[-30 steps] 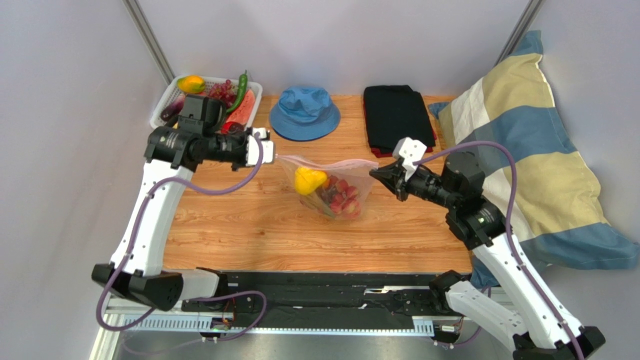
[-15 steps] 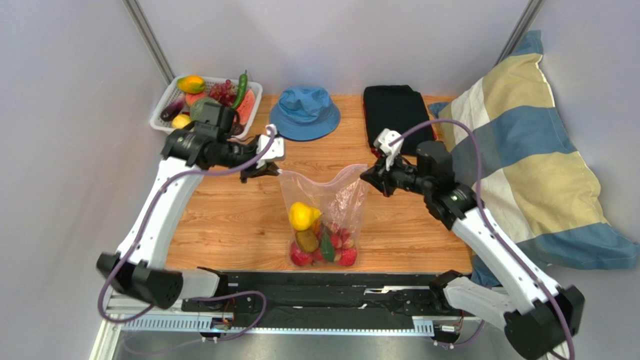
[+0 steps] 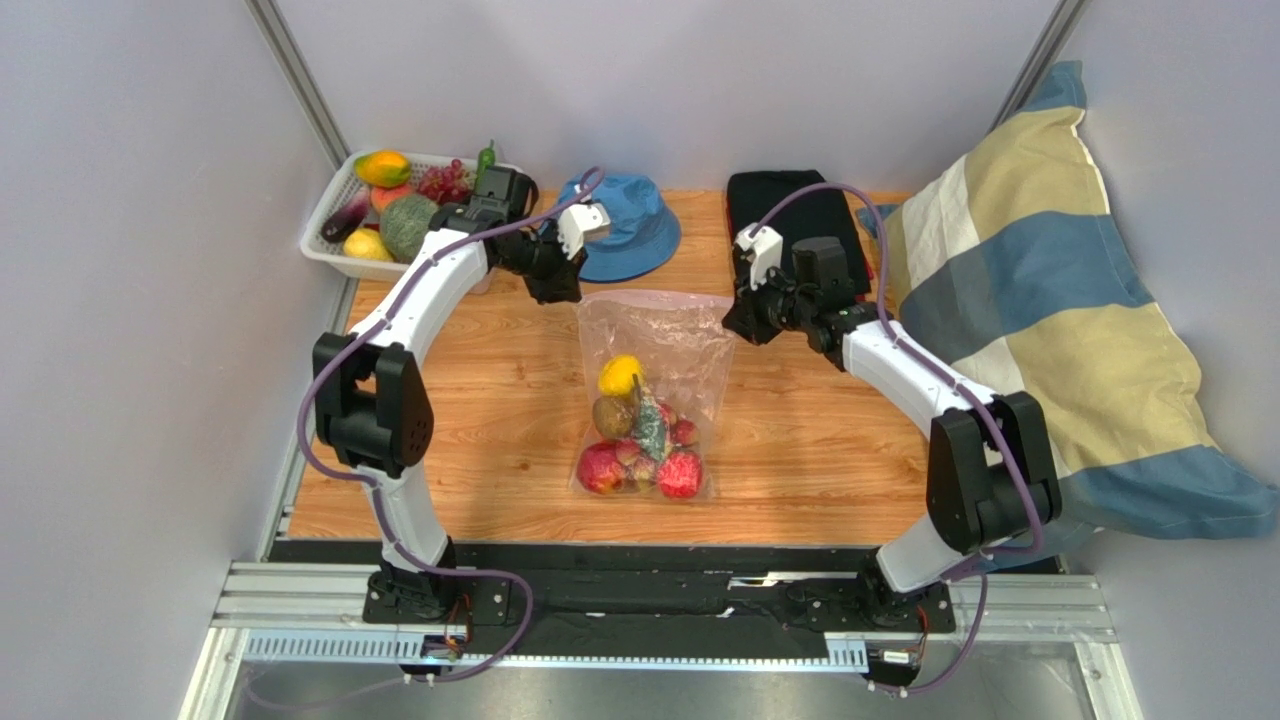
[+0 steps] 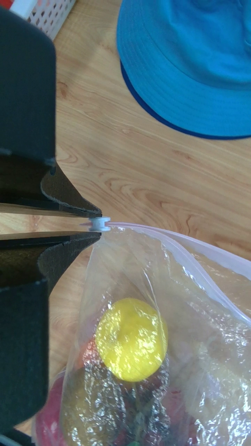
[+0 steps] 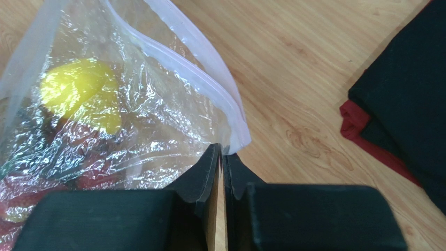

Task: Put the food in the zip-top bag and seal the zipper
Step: Place the zipper food storage bag at the center of the board.

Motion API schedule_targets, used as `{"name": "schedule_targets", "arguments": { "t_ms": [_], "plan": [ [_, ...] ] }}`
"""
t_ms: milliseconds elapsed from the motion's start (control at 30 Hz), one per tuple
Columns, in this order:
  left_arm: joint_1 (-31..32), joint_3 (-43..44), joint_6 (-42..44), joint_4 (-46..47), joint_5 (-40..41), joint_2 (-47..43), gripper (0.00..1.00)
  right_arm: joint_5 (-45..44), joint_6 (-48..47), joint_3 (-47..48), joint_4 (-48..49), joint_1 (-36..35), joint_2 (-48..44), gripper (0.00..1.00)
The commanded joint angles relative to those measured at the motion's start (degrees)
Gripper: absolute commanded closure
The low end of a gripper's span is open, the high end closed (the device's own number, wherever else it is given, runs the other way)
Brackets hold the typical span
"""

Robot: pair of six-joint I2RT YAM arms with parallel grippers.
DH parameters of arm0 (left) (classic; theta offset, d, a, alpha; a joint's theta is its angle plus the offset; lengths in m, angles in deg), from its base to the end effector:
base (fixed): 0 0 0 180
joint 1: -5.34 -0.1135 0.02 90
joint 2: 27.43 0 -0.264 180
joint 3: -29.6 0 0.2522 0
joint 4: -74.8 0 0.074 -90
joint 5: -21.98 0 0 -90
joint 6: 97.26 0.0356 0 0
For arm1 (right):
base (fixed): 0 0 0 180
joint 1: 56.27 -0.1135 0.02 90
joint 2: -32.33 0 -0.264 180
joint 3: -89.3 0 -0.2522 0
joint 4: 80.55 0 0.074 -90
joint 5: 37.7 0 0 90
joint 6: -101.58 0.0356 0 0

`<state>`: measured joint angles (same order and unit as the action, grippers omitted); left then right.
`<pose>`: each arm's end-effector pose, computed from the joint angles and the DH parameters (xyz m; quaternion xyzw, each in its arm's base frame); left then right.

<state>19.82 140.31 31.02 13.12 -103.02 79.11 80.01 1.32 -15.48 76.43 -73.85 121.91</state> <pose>0.3842 -0.1203 0.2979 0.4822 0.7829 -0.2275 0.3206 0.3251 0.1204 0.2509 -0.3124 0.8192 0.2417 0.4158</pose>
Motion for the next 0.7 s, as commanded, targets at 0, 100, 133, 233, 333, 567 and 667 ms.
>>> {"name": "schedule_targets", "arguments": {
  "t_ms": [0,100,133,233,333,567,667],
  "plan": [
    [-0.59,4.65,-6.54,2.13,2.21,-0.11,0.61,4.01,1.12,7.16,1.02,1.49,2.07,0.58],
    [-1.91,4.74,-9.27,2.57,0.65,-1.68,0.38,4.64,4.45,9.29,0.38,2.90,1.74,0.38],
    [-2.52,4.92,-10.06,2.57,0.46,-2.99,0.03,4.81,5.16,9.65,0.38,3.17,1.30,0.34],
    [-4.01,5.79,-14.27,2.31,-0.50,-6.51,0.01,3.76,8.76,11.84,0.12,3.78,-1.16,0.25],
    [-5.34,7.90,-19.02,0.99,0.11,-9.94,0.01,3.41,13.15,14.21,-1.46,5.19,-4.14,0.16],
    [-9.55,12.66,-27.11,-6.39,2.40,-14.78,0.01,1.92,15.98,14.67,-10.59,7.74,-12.31,0.09],
    [-10.44,9.77,-29.32,-8.85,5.37,-17.15,0.01,-0.27,15.19,11.95,-14.89,8.44,-16.08,0.07]
  ]
}}
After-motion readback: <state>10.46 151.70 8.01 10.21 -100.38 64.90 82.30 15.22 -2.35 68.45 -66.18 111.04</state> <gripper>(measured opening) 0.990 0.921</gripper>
